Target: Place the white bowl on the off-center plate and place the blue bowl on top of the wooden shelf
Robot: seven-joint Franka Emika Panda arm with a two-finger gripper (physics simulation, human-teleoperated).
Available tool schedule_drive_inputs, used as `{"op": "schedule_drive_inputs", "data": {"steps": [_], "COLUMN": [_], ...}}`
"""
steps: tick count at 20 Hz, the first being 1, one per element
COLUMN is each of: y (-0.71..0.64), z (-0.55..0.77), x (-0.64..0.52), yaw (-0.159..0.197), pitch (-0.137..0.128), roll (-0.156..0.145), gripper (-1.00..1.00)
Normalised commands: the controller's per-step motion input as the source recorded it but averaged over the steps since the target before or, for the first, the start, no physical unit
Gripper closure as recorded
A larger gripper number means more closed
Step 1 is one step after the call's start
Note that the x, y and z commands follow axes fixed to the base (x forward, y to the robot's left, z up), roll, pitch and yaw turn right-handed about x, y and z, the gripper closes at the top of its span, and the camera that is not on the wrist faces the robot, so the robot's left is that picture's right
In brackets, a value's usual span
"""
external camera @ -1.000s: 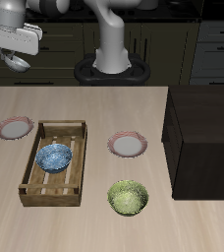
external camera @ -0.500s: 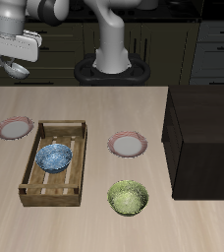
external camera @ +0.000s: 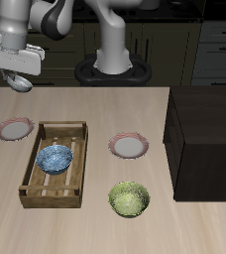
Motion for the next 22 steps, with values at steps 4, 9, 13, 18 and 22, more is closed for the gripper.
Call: {"op": "schedule_drive_inputs", "data": {"steps": [4, 9, 13, 18, 22], "y": [-0.04, 0.06, -0.07, -0.13, -0.12], "z": [-0.34, -0.20, -0.16, -0.25, -0.25], "x": [0.09, 0.07, 0.11, 0.07, 0.08], "yaw": [-0.020, -0.002, 0.009, -0.004, -0.009], "pitch": [0.042, 0.025, 0.001, 0.030, 0.035], "roll": [-0.008, -0.007, -0.031, -0.044, -0.043], "gripper": [1.00, 1.00, 1.00, 1.00, 1.00]}}
